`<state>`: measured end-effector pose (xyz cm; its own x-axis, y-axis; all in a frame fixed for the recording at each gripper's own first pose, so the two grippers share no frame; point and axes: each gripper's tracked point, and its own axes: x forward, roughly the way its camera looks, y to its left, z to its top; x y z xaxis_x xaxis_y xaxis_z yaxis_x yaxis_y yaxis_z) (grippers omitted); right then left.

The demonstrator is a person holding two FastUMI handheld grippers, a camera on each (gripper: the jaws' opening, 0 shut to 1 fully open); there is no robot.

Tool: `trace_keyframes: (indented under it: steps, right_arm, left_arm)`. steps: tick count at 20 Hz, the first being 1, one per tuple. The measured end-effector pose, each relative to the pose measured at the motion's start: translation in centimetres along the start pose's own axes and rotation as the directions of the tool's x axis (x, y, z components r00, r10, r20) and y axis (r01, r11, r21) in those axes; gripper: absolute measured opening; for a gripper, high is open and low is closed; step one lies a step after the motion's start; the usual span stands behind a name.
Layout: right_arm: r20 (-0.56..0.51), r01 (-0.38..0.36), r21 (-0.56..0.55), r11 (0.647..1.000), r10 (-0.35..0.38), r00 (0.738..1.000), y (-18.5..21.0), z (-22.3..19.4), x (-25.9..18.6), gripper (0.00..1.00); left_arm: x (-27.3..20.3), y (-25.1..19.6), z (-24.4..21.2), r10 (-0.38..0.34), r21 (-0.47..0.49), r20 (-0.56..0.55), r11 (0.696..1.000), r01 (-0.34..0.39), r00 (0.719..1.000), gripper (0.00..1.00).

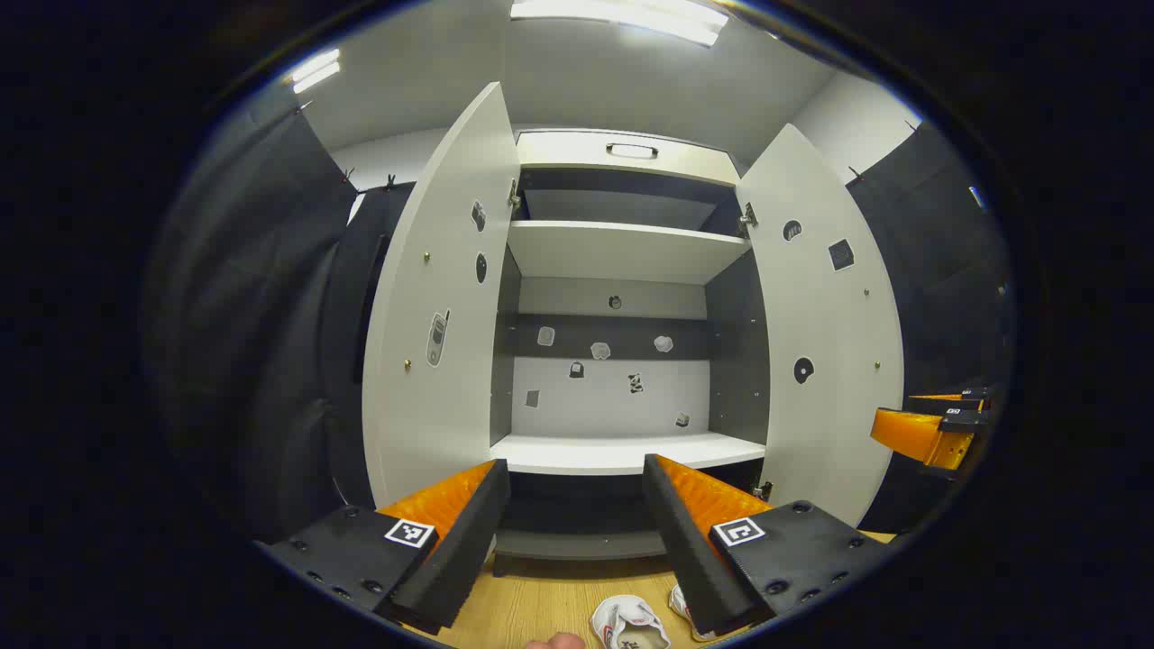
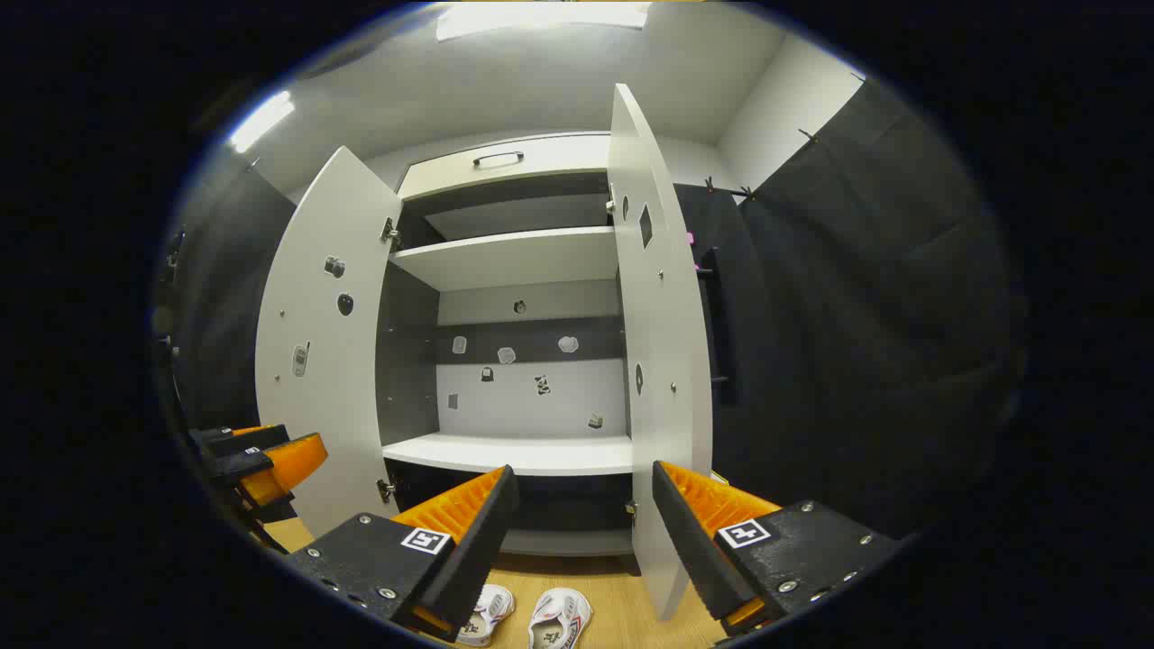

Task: Grab one shoe with the right hand and put it into the shoe cabinet, grab the other shoe with the left hand and put it into the shoe cabinet; then close the right door with the right hand and the left door with the left hand.

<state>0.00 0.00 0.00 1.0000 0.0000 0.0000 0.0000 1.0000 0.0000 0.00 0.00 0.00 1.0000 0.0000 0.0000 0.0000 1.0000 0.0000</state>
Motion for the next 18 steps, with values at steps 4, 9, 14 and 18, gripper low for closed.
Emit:
trace_keyframes:
  steps: [4, 9, 14, 18]
  right_arm:
    - [-0.002, 0.012, -0.005, 1.0, -0.012, 1.0, -0.05, 0.06, 0.02, 0.92]
    - [-0.01, 0.013, -0.005, 1.0, -0.013, 1.0, 0.2, 0.01, -0.17, 0.92]
    - [-0.01, 0.012, -0.004, 1.0, -0.012, 1.0, 0.39, 0.11, -0.22, 0.92]
    - [-0.007, 0.014, -0.001, 1.0, -0.014, 1.0, 0.33, 0.3, -0.12, 0.92]
  left_arm:
    - [0.01, -0.04, -0.17, -0.007, -0.015, -0.005, 1.0, 0.007, 1.0, 0.94]
    - [-0.08, 0.04, -0.4, -0.008, -0.021, -0.011, 1.0, 0.008, 1.0, 0.96]
    - [-0.12, 0.33, -0.43, 0.002, -0.026, -0.014, 1.0, -0.002, 1.0, 0.96]
    - [-0.11, 0.22, -0.26, 0.003, -0.012, -0.006, 1.0, -0.003, 1.0, 0.94]
